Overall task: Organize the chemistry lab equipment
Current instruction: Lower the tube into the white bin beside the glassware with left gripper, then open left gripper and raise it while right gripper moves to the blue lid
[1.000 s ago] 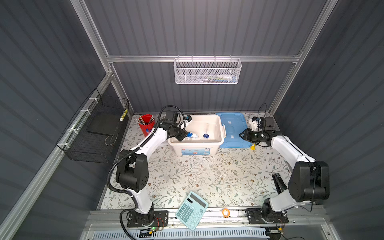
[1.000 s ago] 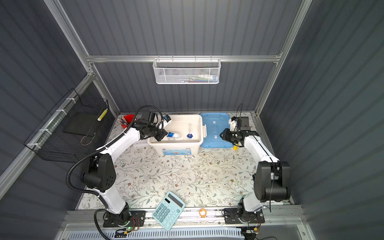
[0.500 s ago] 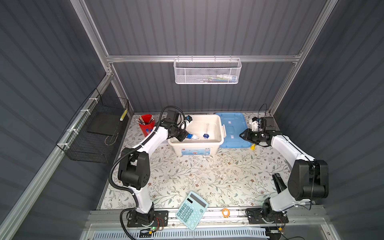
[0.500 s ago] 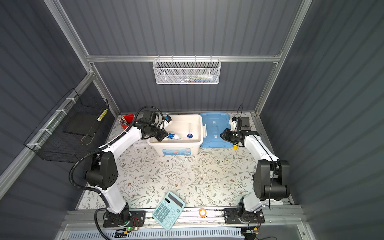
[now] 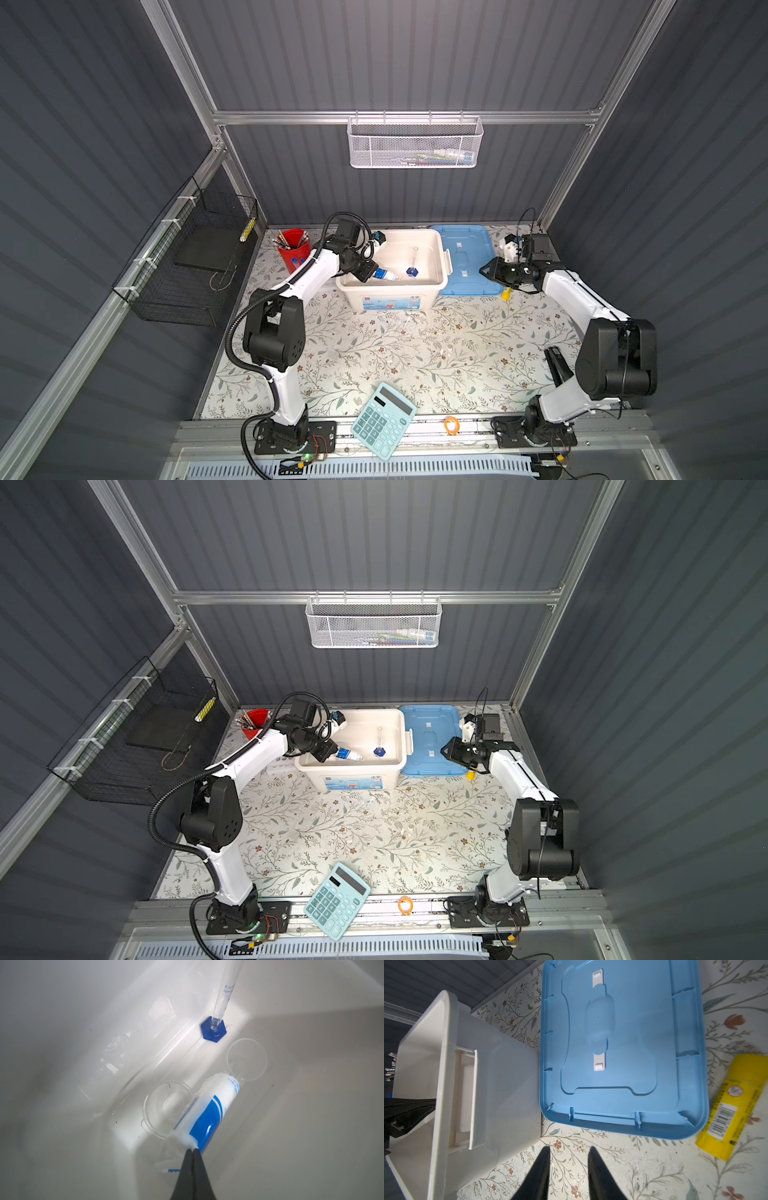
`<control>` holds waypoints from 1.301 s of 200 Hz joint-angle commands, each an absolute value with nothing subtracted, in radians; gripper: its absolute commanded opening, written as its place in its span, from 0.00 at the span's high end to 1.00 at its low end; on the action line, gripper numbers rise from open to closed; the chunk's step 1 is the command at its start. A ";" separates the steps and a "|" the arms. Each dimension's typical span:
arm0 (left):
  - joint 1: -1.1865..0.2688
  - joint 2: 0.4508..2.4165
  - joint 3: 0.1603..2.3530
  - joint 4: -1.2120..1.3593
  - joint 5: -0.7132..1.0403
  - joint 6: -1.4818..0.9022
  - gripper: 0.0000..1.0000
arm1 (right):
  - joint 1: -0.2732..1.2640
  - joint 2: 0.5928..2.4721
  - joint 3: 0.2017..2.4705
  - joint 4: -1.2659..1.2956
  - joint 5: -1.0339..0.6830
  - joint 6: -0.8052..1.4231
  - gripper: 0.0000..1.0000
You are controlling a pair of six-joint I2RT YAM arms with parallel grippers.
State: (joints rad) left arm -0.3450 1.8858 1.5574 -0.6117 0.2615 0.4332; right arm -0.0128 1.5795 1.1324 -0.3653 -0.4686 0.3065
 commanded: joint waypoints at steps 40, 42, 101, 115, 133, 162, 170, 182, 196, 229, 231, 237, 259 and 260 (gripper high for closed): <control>-0.347 1.916 1.635 -0.733 0.242 0.455 1.00 | -0.021 1.604 1.166 -0.357 -0.492 0.304 0.67; -0.347 1.919 1.638 -0.736 0.242 0.456 1.00 | -0.021 1.604 1.167 -0.357 -0.492 0.304 0.67; -0.349 1.979 1.736 -0.849 0.252 0.444 1.00 | -0.024 1.609 1.169 -0.359 -0.497 0.302 0.67; -0.355 1.983 1.745 -0.861 0.237 0.441 1.00 | -0.025 1.609 1.170 -0.359 -0.496 0.301 0.67; -0.369 1.982 1.750 -0.870 0.215 0.442 1.00 | -0.026 1.611 1.172 -0.359 -0.497 0.299 0.67; -0.379 1.987 1.753 -0.880 0.201 0.444 1.00 | -0.028 1.615 1.175 -0.357 -0.502 0.299 0.67; -0.381 1.988 1.751 -0.881 0.194 0.445 1.00 | -0.028 1.615 1.174 -0.357 -0.502 0.298 0.67; -0.385 1.991 1.750 -0.882 0.189 0.442 1.00 | -0.029 1.617 1.175 -0.357 -0.504 0.298 0.67; -0.386 1.998 1.748 -0.883 0.189 0.437 1.00 | -0.029 1.615 1.174 -0.356 -0.505 0.298 0.67; -0.387 2.006 1.743 -0.882 0.195 0.433 1.00 | -0.032 1.613 1.173 -0.357 -0.505 0.296 0.67; -0.387 2.005 1.741 -0.882 0.195 0.434 1.00 | -0.033 1.614 1.172 -0.357 -0.506 0.295 0.67; -0.387 2.005 1.740 -0.881 0.195 0.432 1.00 | -0.034 1.614 1.172 -0.357 -0.506 0.295 0.67; -0.386 2.009 1.733 -0.873 0.190 0.430 1.00 | -0.035 1.614 1.169 -0.356 -0.506 0.295 0.67; -0.386 2.008 1.732 -0.873 0.190 0.430 1.00 | -0.035 1.614 1.168 -0.356 -0.506 0.295 0.67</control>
